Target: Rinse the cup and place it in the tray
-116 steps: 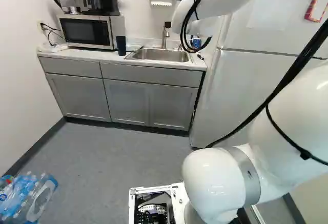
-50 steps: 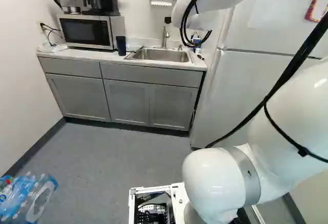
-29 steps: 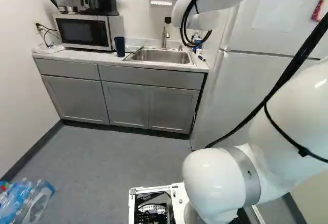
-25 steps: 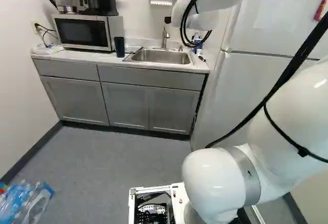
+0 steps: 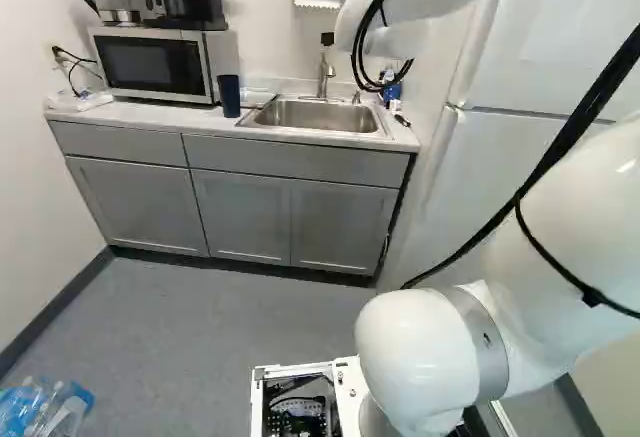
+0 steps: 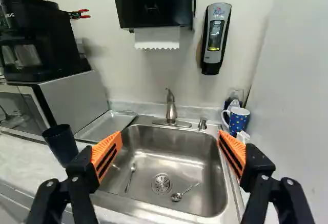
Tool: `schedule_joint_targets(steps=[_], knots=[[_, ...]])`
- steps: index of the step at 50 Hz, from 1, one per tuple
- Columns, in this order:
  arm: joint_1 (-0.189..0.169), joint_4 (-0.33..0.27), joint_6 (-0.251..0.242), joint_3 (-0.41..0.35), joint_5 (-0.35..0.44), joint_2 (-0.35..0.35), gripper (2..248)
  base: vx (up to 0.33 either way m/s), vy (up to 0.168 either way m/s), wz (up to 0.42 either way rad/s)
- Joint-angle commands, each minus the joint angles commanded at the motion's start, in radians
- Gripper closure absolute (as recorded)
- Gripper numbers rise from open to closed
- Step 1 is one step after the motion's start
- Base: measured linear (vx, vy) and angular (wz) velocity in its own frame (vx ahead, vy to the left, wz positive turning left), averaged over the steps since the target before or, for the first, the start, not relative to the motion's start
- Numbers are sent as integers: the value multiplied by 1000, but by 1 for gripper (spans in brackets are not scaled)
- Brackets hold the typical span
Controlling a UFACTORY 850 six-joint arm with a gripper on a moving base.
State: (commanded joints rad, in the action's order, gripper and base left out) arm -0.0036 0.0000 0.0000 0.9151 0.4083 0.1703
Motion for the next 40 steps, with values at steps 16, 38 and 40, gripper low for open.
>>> schedule_joint_targets(steps=[16, 38, 40], knots=[[0, 0, 0, 0, 0, 0, 3, 170, 30, 130], [0, 0, 0, 0, 0, 0, 3, 167, 20, 63], [0, 0, 0, 0, 0, 0, 3, 177, 3, 17]])
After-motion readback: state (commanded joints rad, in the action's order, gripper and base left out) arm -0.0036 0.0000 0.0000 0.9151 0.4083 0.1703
